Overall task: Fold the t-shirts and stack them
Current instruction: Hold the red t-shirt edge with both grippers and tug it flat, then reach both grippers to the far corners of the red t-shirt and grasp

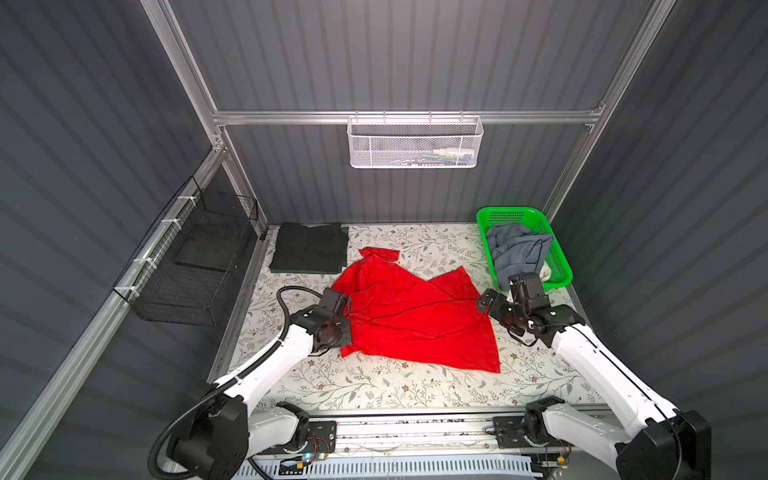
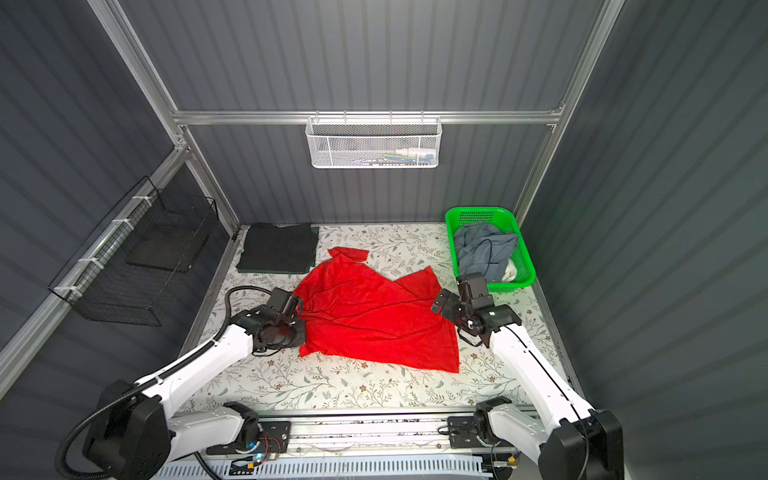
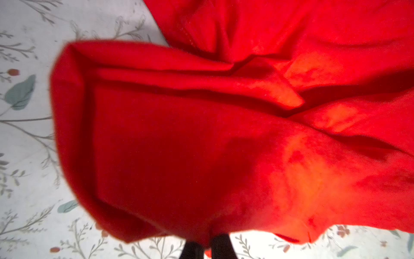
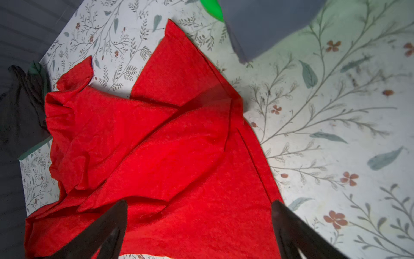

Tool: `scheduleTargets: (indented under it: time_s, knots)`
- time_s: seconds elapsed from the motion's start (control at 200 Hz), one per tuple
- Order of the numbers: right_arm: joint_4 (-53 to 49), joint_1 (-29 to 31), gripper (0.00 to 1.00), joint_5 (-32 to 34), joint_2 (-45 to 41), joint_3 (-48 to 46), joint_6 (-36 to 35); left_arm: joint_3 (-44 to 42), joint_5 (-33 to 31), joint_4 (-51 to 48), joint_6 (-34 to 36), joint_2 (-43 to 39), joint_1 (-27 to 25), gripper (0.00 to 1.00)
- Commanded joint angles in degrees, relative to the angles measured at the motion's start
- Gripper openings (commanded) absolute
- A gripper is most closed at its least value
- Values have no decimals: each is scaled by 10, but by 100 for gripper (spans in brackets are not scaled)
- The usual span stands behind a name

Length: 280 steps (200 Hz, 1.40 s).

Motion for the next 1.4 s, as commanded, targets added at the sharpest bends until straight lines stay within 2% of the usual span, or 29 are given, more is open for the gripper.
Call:
scheduleTargets:
  time_s: [0.0,0.325,0.385,0.47,0.51,0.6,0.64,0.68,0.7,0.88,1.061,1.266,1.396]
  knots:
    - [-30,19,99,25,31,22,-26,29,8,-88,-20,-30,0,3]
    - [-6,34,99,26,127,63,-46,53,19,-181,-93,-114,0,6]
    - [-2,34,99,27,144,73,-53,50,16,-192,-101,-129,1,21]
    - [5,34,99,27,170,86,-64,40,18,-214,-109,-141,0,34]
    - [6,34,99,26,185,93,-70,40,17,-220,-114,-144,1,45]
    - [6,32,99,19,220,115,-81,45,18,-226,-119,-150,1,49]
    - [7,32,99,13,236,125,-88,48,12,-225,-121,-151,1,55]
    - [8,32,99,9,253,135,-93,52,2,-216,-118,-148,0,65]
    - [7,32,99,8,262,140,-96,55,-2,-209,-116,-145,0,66]
    - [-22,24,99,14,327,181,-119,117,-25,-113,-98,-39,1,78]
    - [-29,-8,97,19,338,171,-137,192,29,12,-74,117,0,82]
    - [-19,-39,83,-37,353,177,-141,326,32,31,-9,268,0,89]
    - [-16,-39,80,-60,367,173,-132,398,27,40,8,327,0,93]
